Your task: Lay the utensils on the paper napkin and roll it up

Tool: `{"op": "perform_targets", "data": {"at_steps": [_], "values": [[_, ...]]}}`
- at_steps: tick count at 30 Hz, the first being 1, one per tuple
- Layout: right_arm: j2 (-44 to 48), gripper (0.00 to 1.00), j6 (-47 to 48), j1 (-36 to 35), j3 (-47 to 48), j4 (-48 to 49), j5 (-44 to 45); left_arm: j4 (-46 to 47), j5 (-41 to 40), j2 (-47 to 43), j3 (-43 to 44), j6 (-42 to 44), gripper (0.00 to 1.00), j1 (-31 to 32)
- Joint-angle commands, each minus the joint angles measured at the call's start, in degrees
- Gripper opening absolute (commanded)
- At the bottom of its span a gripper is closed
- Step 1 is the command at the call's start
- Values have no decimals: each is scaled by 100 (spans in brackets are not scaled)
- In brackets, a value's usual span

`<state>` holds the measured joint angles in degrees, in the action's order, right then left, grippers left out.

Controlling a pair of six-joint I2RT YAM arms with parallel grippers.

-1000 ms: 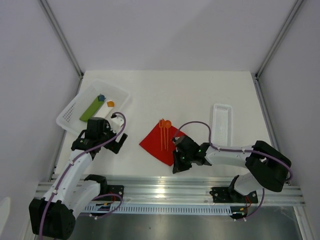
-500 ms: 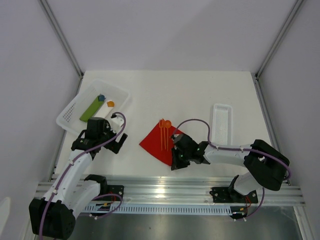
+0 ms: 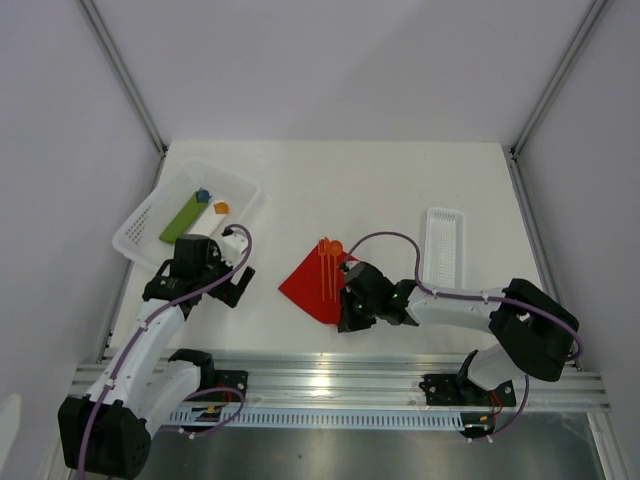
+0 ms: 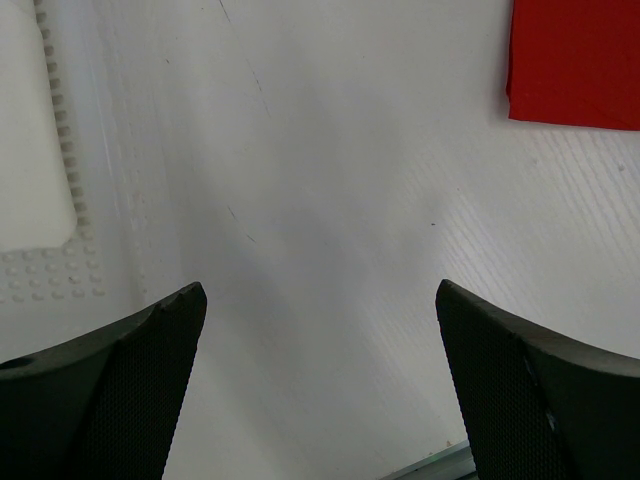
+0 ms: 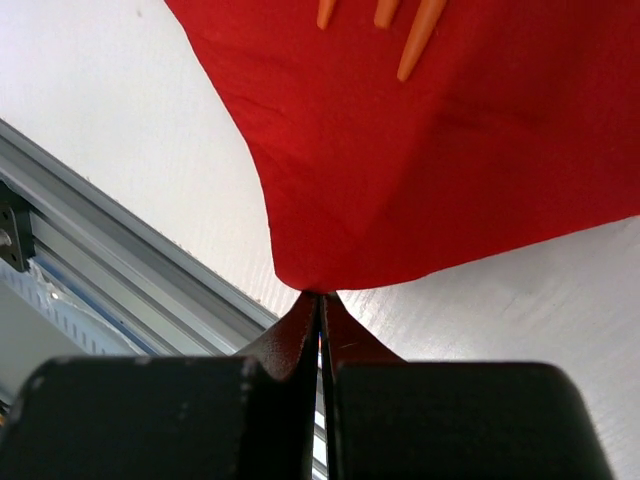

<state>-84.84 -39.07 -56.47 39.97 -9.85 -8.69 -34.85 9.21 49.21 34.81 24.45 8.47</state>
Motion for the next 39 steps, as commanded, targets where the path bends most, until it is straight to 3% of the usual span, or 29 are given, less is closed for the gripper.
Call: {"op": "perform_targets", "data": {"at_steps": [1,17,28,39], "values": [[143,0,-22,-22,319,53,384,75,28,-25,0,7,99,32],[-516,0,848,153,1057,-9,869,75,37,-26,0,16,99,32],[-1122,0,1332,549,1514,185,483,57,10,-52,8,34,99,32],[-1430,0,1200,944,1514,554,8,49,72,88,44,69,99,32]]}}
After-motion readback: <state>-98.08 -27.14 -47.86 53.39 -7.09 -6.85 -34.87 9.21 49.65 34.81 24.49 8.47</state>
